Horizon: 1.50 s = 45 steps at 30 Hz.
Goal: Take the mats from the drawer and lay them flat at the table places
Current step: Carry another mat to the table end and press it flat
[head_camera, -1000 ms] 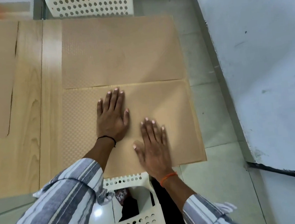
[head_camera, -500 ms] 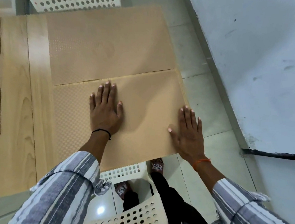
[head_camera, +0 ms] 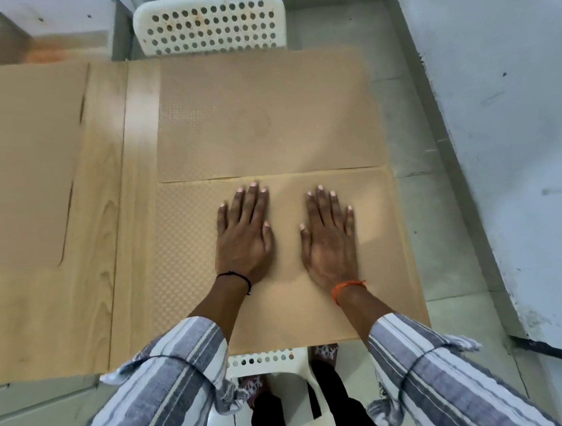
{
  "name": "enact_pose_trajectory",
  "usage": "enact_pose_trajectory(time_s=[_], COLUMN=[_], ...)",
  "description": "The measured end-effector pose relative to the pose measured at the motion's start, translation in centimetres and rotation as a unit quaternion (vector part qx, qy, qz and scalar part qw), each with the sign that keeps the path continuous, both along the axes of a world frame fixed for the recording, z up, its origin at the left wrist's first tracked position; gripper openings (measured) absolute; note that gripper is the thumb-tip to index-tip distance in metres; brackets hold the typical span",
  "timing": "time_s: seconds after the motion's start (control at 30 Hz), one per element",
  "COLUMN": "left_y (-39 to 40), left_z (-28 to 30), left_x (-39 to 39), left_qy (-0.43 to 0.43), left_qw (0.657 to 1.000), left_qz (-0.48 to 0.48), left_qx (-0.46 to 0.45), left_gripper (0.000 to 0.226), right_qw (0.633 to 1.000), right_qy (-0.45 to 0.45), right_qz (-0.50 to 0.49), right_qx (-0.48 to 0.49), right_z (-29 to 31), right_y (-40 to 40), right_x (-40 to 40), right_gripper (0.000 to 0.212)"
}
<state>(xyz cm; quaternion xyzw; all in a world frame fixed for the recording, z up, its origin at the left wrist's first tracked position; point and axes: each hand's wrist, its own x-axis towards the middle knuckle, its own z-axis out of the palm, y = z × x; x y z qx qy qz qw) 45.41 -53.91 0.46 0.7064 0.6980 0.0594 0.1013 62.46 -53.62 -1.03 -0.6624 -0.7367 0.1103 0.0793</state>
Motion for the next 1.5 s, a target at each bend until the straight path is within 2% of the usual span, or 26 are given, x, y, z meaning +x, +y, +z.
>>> enact_pose_trajectory(time_s=[0.27,0.43,0.53,0.57,0.63,0.7,0.77,0.9,1.0,1.13,1.37,1.43,1.5], left_y=[0.1,0.3,0.7,1.0,2.0,2.9,3.5,2.8,1.4,-0.1,-1.6,-2.9,-5.5], left_z=[0.0,-0.2,0.4,0.7,1.4,1.8,1.5,0.2,0.0,0.3,0.6,0.9,1.2], left_x=[-1.0,-5.7,-5.2,-4.1,-1.0,2.2,3.7,1.2,-2.7,-7.2,-9.0,-8.4,-6.9], left_qy=[-0.005,0.006,0.007,-0.001,-0.021,-0.029,-0.030,0.000,0.013,0.007,-0.013,-0.013,-0.014], left_qw=[1.000,0.996,0.993,0.996,0.999,0.993,0.991,0.995,1.000,0.995,0.978,0.975,0.982], left_qz=[-0.009,0.081,0.113,0.090,-0.020,-0.113,-0.123,-0.089,-0.010,0.099,0.203,0.215,0.179], left_qx=[-0.008,-0.022,-0.016,-0.003,0.014,-0.005,-0.044,-0.035,-0.025,-0.034,-0.045,-0.053,-0.051], left_gripper=[0.065,0.063,0.063,0.062,0.060,0.061,0.063,0.059,0.063,0.064,0.067,0.070,0.070], right_qw=[1.000,1.000,1.000,1.000,1.000,1.000,1.000,1.000,1.000,1.000,1.000,1.000,1.000], right_qy=[-0.019,-0.025,-0.018,-0.012,-0.011,-0.014,-0.014,-0.006,0.000,-0.008,0.001,0.003,0.009], right_qz=[-0.001,-0.002,-0.005,-0.008,-0.012,-0.010,-0.005,-0.007,-0.009,-0.005,-0.010,-0.008,-0.010], right_qx=[0.003,-0.001,0.006,0.011,0.016,0.017,0.020,0.024,0.024,0.022,0.020,0.016,0.010], right_z=[0.2,0.2,0.2,0.2,0.2,0.2,0.2,0.3,0.4,0.4,0.3,0.4,0.6], right_y=[0.0,0.2,0.1,0.1,0.1,0.0,0.0,0.0,0.0,-0.1,-0.2,-0.1,-0.2], right_x=[0.2,0.1,0.0,0.1,0.0,-0.1,0.0,0.0,0.0,0.0,0.0,0.0,-0.1], right_gripper=[0.062,0.062,0.061,0.061,0.060,0.060,0.060,0.060,0.060,0.059,0.059,0.059,0.060])
